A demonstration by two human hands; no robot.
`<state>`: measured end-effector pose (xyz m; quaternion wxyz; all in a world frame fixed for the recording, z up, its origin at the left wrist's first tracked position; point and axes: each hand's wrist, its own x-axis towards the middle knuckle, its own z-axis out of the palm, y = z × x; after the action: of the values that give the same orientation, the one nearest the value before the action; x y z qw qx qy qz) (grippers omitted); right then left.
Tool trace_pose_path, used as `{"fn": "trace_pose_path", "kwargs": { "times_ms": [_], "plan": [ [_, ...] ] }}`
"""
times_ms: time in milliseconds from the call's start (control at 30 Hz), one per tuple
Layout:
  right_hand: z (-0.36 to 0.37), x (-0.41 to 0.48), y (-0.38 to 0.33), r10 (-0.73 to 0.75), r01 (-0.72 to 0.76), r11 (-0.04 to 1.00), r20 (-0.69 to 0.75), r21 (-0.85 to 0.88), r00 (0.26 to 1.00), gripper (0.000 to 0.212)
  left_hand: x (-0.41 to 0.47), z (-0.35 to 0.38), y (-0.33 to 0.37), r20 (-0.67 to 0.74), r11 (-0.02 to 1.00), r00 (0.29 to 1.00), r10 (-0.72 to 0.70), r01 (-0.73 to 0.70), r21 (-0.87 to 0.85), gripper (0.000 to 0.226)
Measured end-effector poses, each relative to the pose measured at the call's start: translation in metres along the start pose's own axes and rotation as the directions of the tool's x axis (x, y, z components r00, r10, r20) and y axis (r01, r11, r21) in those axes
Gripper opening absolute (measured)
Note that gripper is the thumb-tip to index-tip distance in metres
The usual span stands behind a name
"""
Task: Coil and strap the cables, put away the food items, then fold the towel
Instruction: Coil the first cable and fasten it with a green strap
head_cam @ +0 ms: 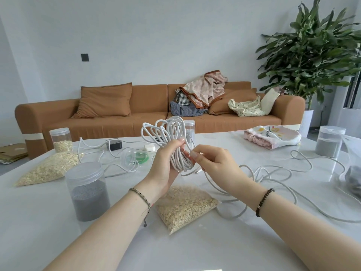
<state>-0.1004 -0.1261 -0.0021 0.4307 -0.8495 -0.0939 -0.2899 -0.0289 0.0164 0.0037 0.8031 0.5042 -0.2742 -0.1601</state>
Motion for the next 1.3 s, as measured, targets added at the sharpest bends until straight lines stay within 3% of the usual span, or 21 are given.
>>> {"fn": "trace_pose_path", "kwargs": {
  "times_ms": [167, 300, 367, 533, 733, 900, 1133, 1300],
  "plan": [
    [0.003, -0.003, 0.003, -0.158, 0.148, 0.954, -0.016, -0.262, 0.987, 0.030, 0.002, 0.002, -0.006, -0.020, 0.989, 0.999, 0.039, -0.036, 0.143, 0.049],
    [0.005, -0.007, 0.000, -0.260, 0.268, 0.855, 0.081, -0.445, 0.962, 0.018, 0.002, 0.004, -0.007, -0.082, 0.990, 0.996, 0.044, -0.032, 0.140, 0.011],
    [0.006, -0.008, -0.001, -0.269, 0.286, 0.835, 0.103, -0.470, 0.957, 0.021, 0.002, 0.004, -0.007, -0.120, 0.991, 0.993, 0.021, -0.005, 0.134, 0.021],
    [0.007, -0.009, -0.005, -0.290, 0.308, 0.834, 0.113, -0.458, 0.950, 0.039, 0.004, 0.002, 0.003, -0.186, 0.999, 0.982, -0.031, 0.024, -0.039, 0.020],
    [0.008, -0.010, -0.006, -0.283, 0.315, 0.845, 0.140, -0.433, 0.949, 0.036, 0.007, -0.002, 0.010, -0.263, 0.985, 0.965, -0.020, -0.026, -0.170, 0.019],
    [0.007, -0.010, -0.006, -0.244, 0.293, 0.869, 0.171, -0.399, 0.955, 0.039, 0.008, -0.004, 0.014, -0.314, 0.979, 0.949, 0.027, -0.089, -0.183, 0.022],
    [0.006, -0.010, -0.003, -0.150, 0.218, 0.925, 0.230, -0.311, 0.962, 0.037, 0.016, -0.014, 0.019, -0.506, 0.957, 0.854, 0.119, -0.235, -0.171, 0.026],
    [0.003, -0.007, 0.000, -0.058, 0.133, 0.957, 0.279, -0.257, 0.958, 0.031, 0.014, -0.012, 0.018, -0.423, 0.965, 0.897, 0.129, -0.212, -0.156, 0.050]
  ]
}}
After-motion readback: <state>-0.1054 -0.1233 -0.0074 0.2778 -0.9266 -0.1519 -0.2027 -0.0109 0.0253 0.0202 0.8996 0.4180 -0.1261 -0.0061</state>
